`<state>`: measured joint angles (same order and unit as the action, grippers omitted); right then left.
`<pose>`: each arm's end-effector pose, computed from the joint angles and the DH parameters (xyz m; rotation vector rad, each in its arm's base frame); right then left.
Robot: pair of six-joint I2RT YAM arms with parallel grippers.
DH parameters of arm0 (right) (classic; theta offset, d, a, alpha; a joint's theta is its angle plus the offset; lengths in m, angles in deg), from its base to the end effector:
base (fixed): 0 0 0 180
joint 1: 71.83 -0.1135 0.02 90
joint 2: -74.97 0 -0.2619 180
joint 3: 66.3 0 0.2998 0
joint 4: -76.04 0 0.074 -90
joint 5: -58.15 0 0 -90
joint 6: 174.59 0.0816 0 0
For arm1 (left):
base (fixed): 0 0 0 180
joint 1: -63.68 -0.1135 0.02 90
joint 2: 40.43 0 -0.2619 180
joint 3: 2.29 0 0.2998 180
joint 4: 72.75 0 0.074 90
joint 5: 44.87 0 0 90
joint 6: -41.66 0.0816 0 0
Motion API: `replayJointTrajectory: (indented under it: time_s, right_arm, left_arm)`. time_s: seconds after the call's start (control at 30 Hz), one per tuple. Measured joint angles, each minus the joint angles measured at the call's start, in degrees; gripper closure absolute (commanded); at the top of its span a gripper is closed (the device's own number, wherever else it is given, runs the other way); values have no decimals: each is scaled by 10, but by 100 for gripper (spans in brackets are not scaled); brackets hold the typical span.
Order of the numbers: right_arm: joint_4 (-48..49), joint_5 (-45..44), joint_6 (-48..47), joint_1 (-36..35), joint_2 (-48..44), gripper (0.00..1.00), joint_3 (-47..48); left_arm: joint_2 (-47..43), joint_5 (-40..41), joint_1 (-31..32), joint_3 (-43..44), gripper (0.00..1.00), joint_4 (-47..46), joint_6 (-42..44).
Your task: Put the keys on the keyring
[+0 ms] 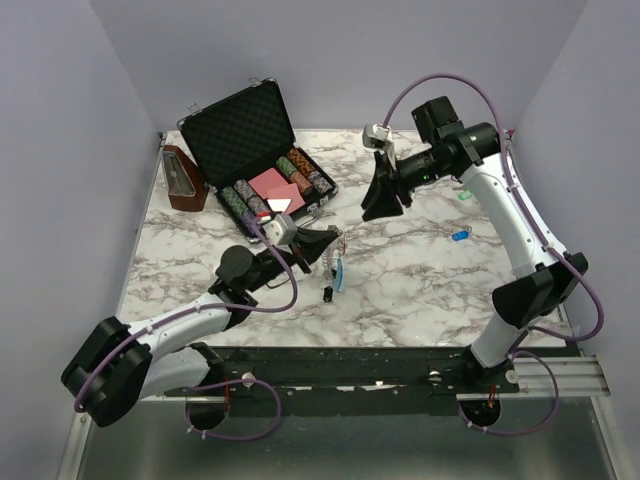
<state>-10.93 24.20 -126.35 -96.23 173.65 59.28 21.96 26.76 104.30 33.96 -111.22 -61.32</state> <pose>0.3241 0.2213 0.4044 -1.5101 1.7263 1.1032 0.2229 -0.2251 0.2458 0.6124 1.3027 -0.9941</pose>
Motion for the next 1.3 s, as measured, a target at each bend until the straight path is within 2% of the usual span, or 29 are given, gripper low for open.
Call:
replayJointTrajectory:
  time_s: [0.13, 0.27, 0.63, 1.0, 1.3]
  right_arm:
    - [31, 62, 19, -2, -11, 54, -62]
    - [65, 101, 33, -5, -11, 54, -97]
    - [161, 138, 114, -5, -13, 54, -99]
    - [265, 130, 235, -5, -55, 62, -180]
    - [303, 97, 283, -4, -75, 65, -210]
  left_arm:
    - [37, 28, 0, -19, 100, -142, -84]
    - [73, 48, 0, -19, 100, -196, -136]
    - [90, 60, 0, -2, 100, -225, -193]
    - [90, 61, 0, 0, 100, -232, -196]
    - [90, 61, 0, 0, 100, -232, -196]
